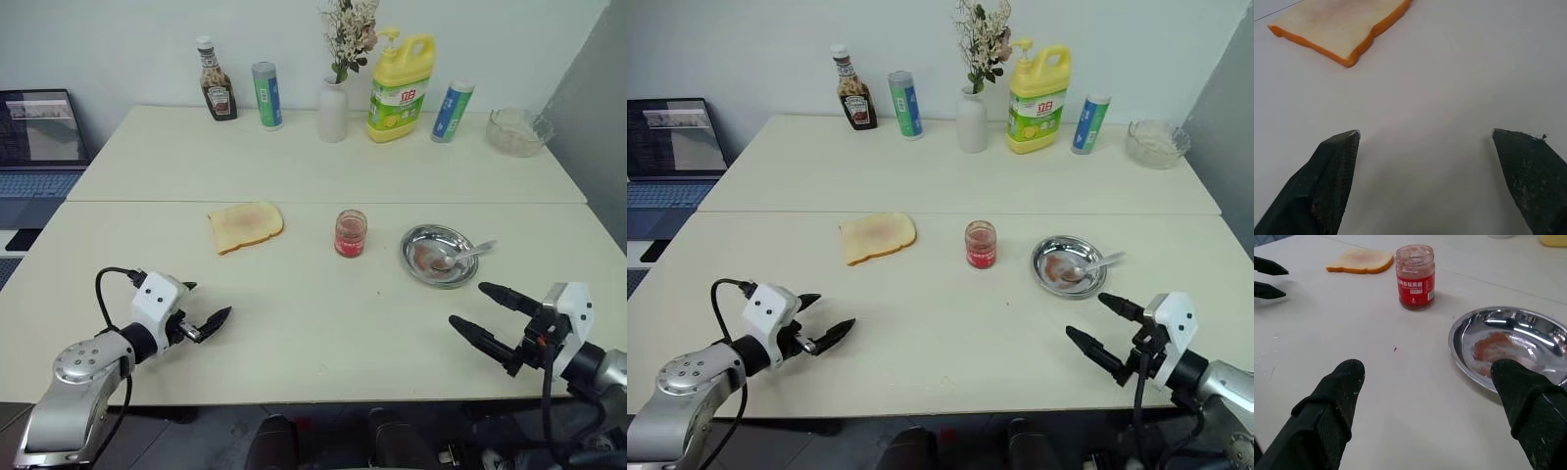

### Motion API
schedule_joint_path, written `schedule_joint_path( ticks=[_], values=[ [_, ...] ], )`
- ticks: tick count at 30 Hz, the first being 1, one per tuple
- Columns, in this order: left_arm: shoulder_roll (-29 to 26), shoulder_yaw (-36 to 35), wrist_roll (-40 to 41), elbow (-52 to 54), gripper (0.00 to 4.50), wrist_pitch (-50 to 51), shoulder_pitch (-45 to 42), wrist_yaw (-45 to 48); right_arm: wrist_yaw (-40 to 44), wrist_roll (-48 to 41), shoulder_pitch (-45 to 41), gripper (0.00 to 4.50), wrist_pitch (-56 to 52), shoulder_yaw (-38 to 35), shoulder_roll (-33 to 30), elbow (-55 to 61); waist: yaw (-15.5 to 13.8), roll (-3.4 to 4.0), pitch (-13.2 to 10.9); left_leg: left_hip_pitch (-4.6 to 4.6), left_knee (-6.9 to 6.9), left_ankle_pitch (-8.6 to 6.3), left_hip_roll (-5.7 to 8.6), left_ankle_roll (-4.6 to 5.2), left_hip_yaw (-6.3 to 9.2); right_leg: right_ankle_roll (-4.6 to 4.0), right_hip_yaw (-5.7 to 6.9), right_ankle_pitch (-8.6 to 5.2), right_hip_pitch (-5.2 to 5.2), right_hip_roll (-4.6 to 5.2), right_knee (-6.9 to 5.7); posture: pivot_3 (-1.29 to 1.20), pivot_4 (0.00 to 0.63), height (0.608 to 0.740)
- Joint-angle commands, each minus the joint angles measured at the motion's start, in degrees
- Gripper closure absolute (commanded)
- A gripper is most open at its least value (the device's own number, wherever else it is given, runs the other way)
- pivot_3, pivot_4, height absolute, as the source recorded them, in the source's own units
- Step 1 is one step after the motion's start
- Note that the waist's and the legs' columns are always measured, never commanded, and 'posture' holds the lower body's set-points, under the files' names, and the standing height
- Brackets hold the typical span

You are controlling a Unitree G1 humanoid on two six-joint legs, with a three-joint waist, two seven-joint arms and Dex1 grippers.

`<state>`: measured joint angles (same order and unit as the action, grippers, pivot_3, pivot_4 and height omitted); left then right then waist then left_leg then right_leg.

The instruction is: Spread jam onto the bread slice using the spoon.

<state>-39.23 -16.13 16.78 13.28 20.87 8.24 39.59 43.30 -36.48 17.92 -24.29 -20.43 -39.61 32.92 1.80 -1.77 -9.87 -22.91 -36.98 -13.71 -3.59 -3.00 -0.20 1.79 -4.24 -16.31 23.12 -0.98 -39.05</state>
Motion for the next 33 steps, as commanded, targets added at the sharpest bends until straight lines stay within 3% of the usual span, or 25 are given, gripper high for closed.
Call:
schedule_joint_path(
  ticks=[1,14,20,33],
  values=[
    [-0.12,-2.87,2.56,3.02,0.00,-0.03,0.77,0.82,-0.67,0.34,-2.24,0.03,0.17,0.26,0.06,-0.14,0.00,0.00,0.00,0.00,0.01,0.00,0.00,0.00,-0.01,0.00,0.00,0.00,0.00,0.00,0.00,0.00,0.150,0.740],
    [3.07,-4.74,2.22,2.09,0.00,-0.33,-0.38,-4.56,1.38,2.30,-5.69,0.03,1.81,3.58,0.52,-3.86,-0.02,-0.03,0.02,-0.01,0.02,0.00,0.00,0.00,0.04,-0.05,0.04,-0.03,0.00,0.00,0.00,0.00,0.150,0.740],
    [3.70,-5.52,6.14,3.25,0.00,-2.50,1.64,0.48,1.72,2.29,-6.81,0.03,2.38,3.49,1.15,-5.63,0.00,-0.03,0.02,-0.01,0.03,0.00,0.00,0.00,0.01,-0.06,0.02,-0.03,0.00,0.00,0.00,0.00,0.150,0.740],
    [3.94,-7.51,1.93,-1.78,0.00,-5.47,-1.47,-6.79,3.46,3.85,-7.53,0.03,3.75,5.08,1.51,-7.23,-0.04,-0.05,0.03,0.00,0.02,0.00,-0.01,0.00,0.03,-0.06,0.04,-0.03,0.00,-0.02,-0.02,0.00,0.150,0.740]
  ],
)
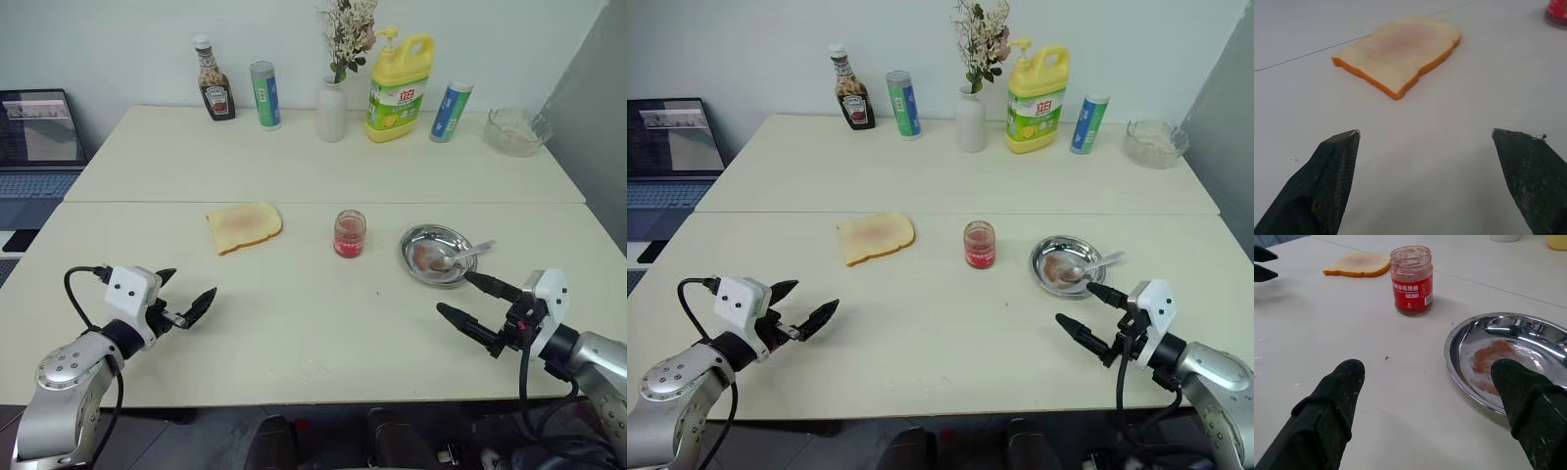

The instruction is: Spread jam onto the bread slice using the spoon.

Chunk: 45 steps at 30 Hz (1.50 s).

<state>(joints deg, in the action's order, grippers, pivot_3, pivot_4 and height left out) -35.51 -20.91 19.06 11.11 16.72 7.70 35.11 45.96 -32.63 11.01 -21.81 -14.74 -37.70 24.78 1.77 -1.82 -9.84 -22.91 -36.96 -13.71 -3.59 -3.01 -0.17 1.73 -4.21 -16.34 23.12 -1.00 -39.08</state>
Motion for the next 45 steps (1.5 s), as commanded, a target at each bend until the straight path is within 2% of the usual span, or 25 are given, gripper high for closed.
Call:
schedule_joint_path(
  ticks=[1,8,10,13,18,29,34,37,45],
  values=[
    [0.49,-2.77,-0.59,0.20,0.00,-1.26,-1.46,-3.33,1.18,0.05,-0.95,0.03,1.23,-0.36,-0.68,0.86,-0.01,0.00,0.00,0.00,0.00,0.00,0.00,0.00,0.01,0.00,0.00,0.00,0.00,0.00,0.00,0.00,0.150,0.740],
    [4.01,-5.16,1.39,-1.57,0.00,3.71,-6.90,-11.69,2.36,-4.06,-5.93,0.03,-3.16,1.02,-2.68,5.67,-0.05,-0.01,0.01,0.00,-0.03,0.00,0.01,0.00,0.01,0.02,0.00,0.02,-0.02,0.00,-0.02,0.00,0.150,0.740],
    [5.16,-5.31,2.36,-4.11,0.00,7.09,-11.39,-14.88,2.95,-6.37,-9.85,0.03,-6.05,3.24,-3.68,7.18,-0.03,-0.02,0.00,0.00,-0.02,0.00,0.01,0.00,0.04,0.00,0.02,0.03,-0.02,-0.01,-0.02,0.00,0.150,0.740],
    [6.70,-3.90,4.25,-5.73,0.00,13.51,-16.67,-17.11,2.76,-6.29,-15.38,0.03,-7.92,6.64,-4.13,7.74,-0.04,-0.04,0.02,0.00,-0.08,0.01,0.01,0.00,0.12,0.03,0.09,0.04,-0.05,-0.04,-0.08,0.00,0.150,0.740],
    [8.29,-0.08,3.81,-8.85,0.00,17.96,-23.68,-18.54,1.21,-8.67,-21.94,0.03,-11.91,8.76,-3.86,9.02,-0.10,-0.13,0.04,-0.07,-0.04,0.00,0.07,-0.01,0.10,-0.16,0.07,0.20,-0.04,0.02,0.01,0.00,0.150,0.740],
    [11.46,0.32,5.46,-21.30,0.00,28.01,-36.12,-22.48,0.19,-10.25,-22.23,0.03,-14.16,8.41,-4.00,11.47,-0.13,-0.16,0.03,-0.11,-0.04,0.00,0.09,-0.01,0.18,-0.16,0.14,0.22,-0.02,0.01,-0.02,0.00,0.150,0.740],
    [11.05,3.34,3.69,-25.39,0.00,29.12,-39.34,-21.37,-0.14,-10.47,-21.48,0.03,-14.27,7.86,-4.04,12.27,-0.13,-0.16,0.03,-0.10,-0.02,0.00,0.09,-0.01,0.19,-0.16,0.15,0.22,-0.02,0.01,-0.03,0.00,0.150,0.740],
    [10.88,3.56,3.79,-28.33,0.61,30.34,-41.87,-21.10,-0.28,-10.48,-21.15,0.00,-14.23,7.44,-4.10,12.61,-0.15,-0.17,0.03,-0.09,-0.04,0.00,0.10,-0.01,0.20,-0.15,0.15,0.22,-0.02,0.01,-0.04,0.00,0.150,0.740],
    [9.46,4.69,2.80,-32.99,3.21,31.66,-44.28,-18.22,-1.40,-11.37,-20.42,0.00,-13.80,6.21,-3.13,13.15,-0.18,-0.16,0.03,-0.09,-0.04,0.00,0.12,-0.01,0.19,-0.13,0.14,0.23,-0.04,0.02,-0.03,0.00,0.150,0.740]
  ],
)
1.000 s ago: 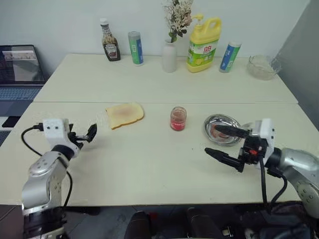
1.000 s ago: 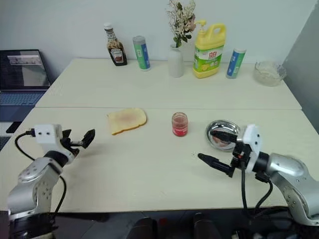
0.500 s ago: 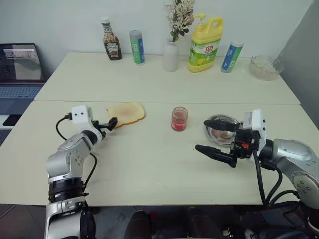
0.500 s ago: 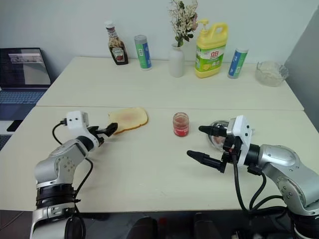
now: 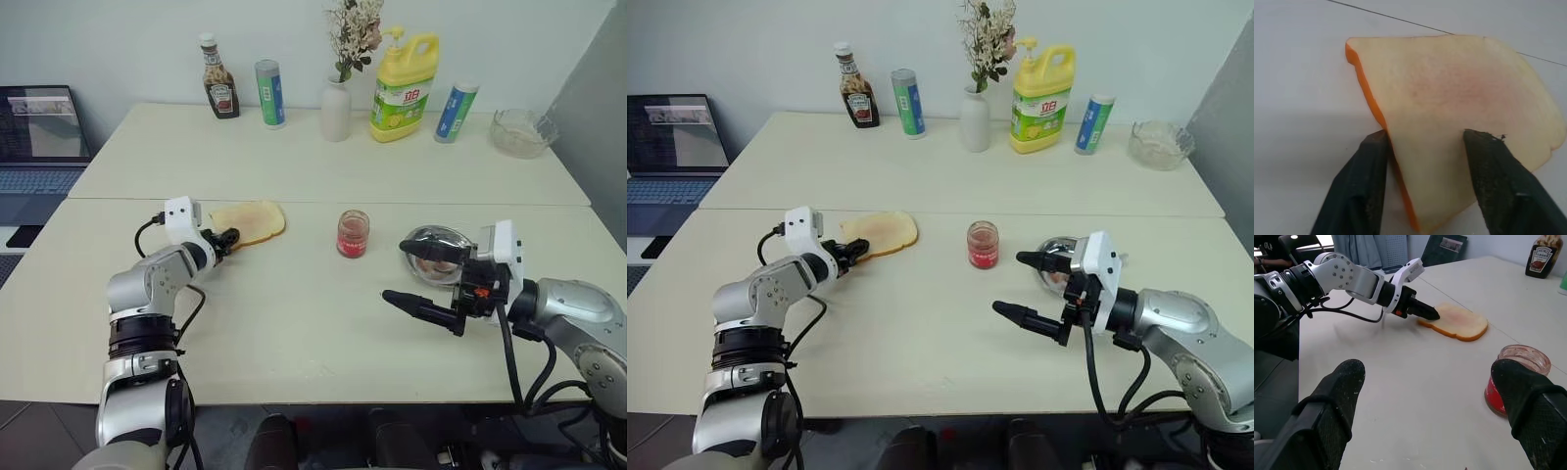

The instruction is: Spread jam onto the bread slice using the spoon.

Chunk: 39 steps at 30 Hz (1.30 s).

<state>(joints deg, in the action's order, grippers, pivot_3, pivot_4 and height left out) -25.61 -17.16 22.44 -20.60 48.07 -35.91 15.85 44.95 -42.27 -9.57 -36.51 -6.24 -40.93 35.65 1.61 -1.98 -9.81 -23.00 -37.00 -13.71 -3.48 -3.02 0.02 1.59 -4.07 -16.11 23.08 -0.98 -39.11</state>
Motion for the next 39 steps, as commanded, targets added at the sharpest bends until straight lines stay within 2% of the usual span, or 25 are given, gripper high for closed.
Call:
schedule_joint_path(
  ticks=[1,4,9,18,23,29,39],
  values=[
    [-0.57,0.77,-0.50,-1.55,3.55,0.49,-0.62,1.18,-0.39,-1.68,0.36,0.00,0.91,-2.31,0.06,2.33,-0.03,0.00,0.00,0.00,0.00,0.00,0.00,0.00,0.00,0.00,0.00,0.00,0.00,0.00,0.00,0.00,0.150,0.740],
    [-0.97,0.52,-0.20,-1.50,4.49,1.21,-0.18,2.14,-0.25,-1.41,0.86,0.00,1.03,-2.32,-0.09,2.24,-0.02,0.00,0.00,0.00,0.00,0.00,0.00,0.00,-0.01,0.00,0.00,0.00,0.00,0.01,0.00,0.00,0.150,0.740],
    [-3.87,1.22,2.43,4.09,4.49,4.66,3.66,8.36,-0.33,-1.90,0.63,0.00,0.83,-2.67,-0.15,1.63,0.25,0.01,0.00,0.01,0.01,0.00,-0.01,0.00,-0.02,0.00,-0.01,0.00,0.01,0.01,0.00,0.00,0.150,0.740],
    [-11.14,0.72,12.28,25.09,4.49,17.38,17.47,18.40,2.88,-2.18,4.46,0.00,0.30,-4.28,-4.13,2.14,0.22,0.00,-0.01,-0.01,0.05,0.00,-0.05,0.00,-0.03,0.08,-0.02,-0.06,0.05,0.01,0.03,0.00,0.150,0.740],
    [-12.26,2.38,18.68,37.68,4.49,21.93,26.18,21.89,5.51,-3.23,8.85,0.00,-0.42,-5.94,-7.50,2.95,0.14,-0.01,-0.01,0.00,0.05,-0.01,-0.04,-0.01,-0.08,0.15,-0.06,-0.11,0.04,0.06,0.05,0.00,0.150,0.740],
    [-11.51,8.48,20.31,45.31,4.49,21.08,28.33,23.19,9.48,-2.14,13.85,0.00,0.40,-6.97,-11.28,3.96,-0.05,-0.02,-0.02,0.03,-0.01,-0.01,-0.03,0.00,-0.05,0.24,-0.06,-0.18,0.01,0.04,0.06,0.00,0.150,0.740],
    [-6.64,17.94,15.83,43.36,4.49,15.91,23.55,19.89,9.83,-0.80,16.29,0.00,1.90,-7.31,-11.75,4.85,0.01,-0.04,-0.03,0.05,-0.02,0.00,-0.02,0.01,-0.04,0.24,-0.08,-0.18,-0.01,0.00,0.06,0.00,0.150,0.740]
  ],
)
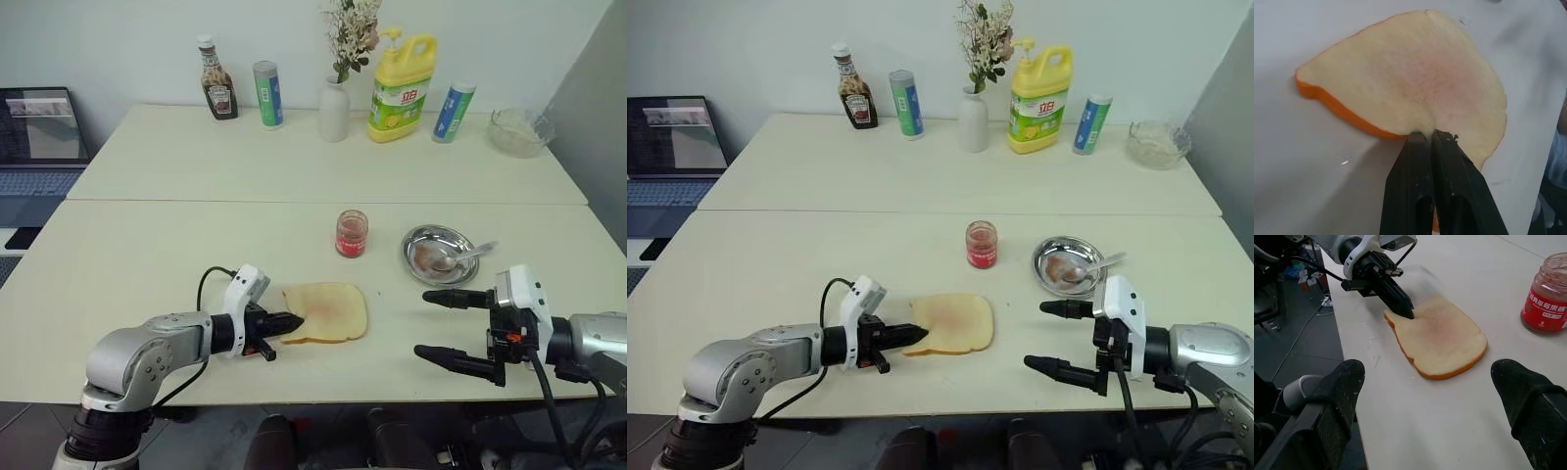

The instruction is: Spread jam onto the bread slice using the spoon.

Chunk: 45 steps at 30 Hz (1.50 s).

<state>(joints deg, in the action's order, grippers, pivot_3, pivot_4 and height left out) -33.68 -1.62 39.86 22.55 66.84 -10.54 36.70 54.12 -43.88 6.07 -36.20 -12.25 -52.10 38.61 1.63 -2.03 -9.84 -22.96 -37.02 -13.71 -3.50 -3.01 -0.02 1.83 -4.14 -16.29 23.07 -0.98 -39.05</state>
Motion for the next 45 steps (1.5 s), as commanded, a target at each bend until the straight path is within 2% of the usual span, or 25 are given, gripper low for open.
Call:
schedule_joint_path(
  ticks=[1,7,11,21,31,33,37,40,45],
  values=[
    [1.83,3.28,-2.68,-0.41,4.49,-3.94,-2.41,-1.36,0.64,1.12,0.86,0.00,1.81,-1.11,-0.54,1.88,-0.01,0.00,0.00,0.00,0.00,0.00,0.01,0.00,-0.01,0.00,0.00,0.00,0.00,0.00,0.00,0.00,0.150,0.740],
    [2.04,4.90,-6.26,-0.52,4.49,-7.59,-3.50,-2.64,0.77,2.27,1.51,0.00,2.66,-0.14,-0.03,1.82,-0.01,-0.02,-0.01,-0.01,-0.01,0.00,0.02,0.00,-0.01,0.00,-0.01,0.00,-0.01,0.01,0.01,0.00,0.150,0.740],
    [1.20,4.54,-7.35,0.10,3.55,-8.52,-2.87,-2.92,1.00,2.20,1.44,0.00,2.95,-0.26,-0.05,1.70,-0.01,-0.02,-0.01,0.00,0.00,0.00,0.01,0.00,-0.01,0.00,-0.01,0.00,-0.01,0.00,0.01,0.00,0.150,0.740],
    [-6.84,3.27,-13.56,3.47,0.40,-19.27,3.34,0.02,4.33,-2.66,3.75,0.00,1.18,-7.53,-3.40,4.04,-0.01,-0.03,-0.02,0.00,0.01,0.00,0.00,0.00,-0.01,0.00,-0.01,0.00,0.00,0.01,0.02,0.00,0.150,0.740],
    [-11.47,1.64,-17.05,3.07,0.40,-27.34,6.11,4.03,5.58,-3.03,6.56,0.00,1.07,-13.21,-4.49,3.75,-0.01,-0.03,-0.02,0.00,0.00,0.00,-0.01,0.00,-0.06,0.00,-0.02,-0.01,0.00,0.02,0.02,0.00,0.150,0.740],
    [-12.47,1.16,-17.01,3.07,0.05,-28.26,6.72,5.24,5.42,-3.08,6.84,0.00,0.90,-13.58,-4.40,4.04,-0.01,-0.03,-0.02,0.01,0.01,0.00,-0.02,0.00,-0.05,0.00,-0.02,-0.02,0.00,0.01,0.02,0.00,0.150,0.740],
    [-13.47,-0.18,-17.73,2.04,0.02,-30.78,6.88,6.08,4.76,-3.60,6.83,0.00,0.45,-14.02,-4.31,4.52,-0.01,-0.03,-0.02,0.00,0.01,0.00,-0.03,0.00,-0.06,-0.01,-0.01,-0.02,0.01,0.01,0.02,0.00,0.150,0.740],
    [-16.39,-0.87,-20.10,0.84,0.02,-36.15,6.71,9.45,4.10,-3.90,6.92,0.00,0.18,-14.58,-4.06,4.74,-0.01,-0.04,-0.03,0.00,0.01,0.00,-0.03,0.00,-0.06,-0.01,-0.01,-0.02,0.01,0.01,0.02,0.00,0.150,0.740],
    [-19.17,-1.77,-18.40,-1.60,0.02,-41.40,2.93,16.86,2.26,-4.33,6.20,0.00,-0.19,-15.42,-3.11,4.64,-0.01,-0.03,-0.03,0.01,0.02,0.00,-0.03,0.00,-0.10,-0.04,-0.01,-0.04,0.02,0.01,0.02,0.00,0.150,0.740]
  ],
)
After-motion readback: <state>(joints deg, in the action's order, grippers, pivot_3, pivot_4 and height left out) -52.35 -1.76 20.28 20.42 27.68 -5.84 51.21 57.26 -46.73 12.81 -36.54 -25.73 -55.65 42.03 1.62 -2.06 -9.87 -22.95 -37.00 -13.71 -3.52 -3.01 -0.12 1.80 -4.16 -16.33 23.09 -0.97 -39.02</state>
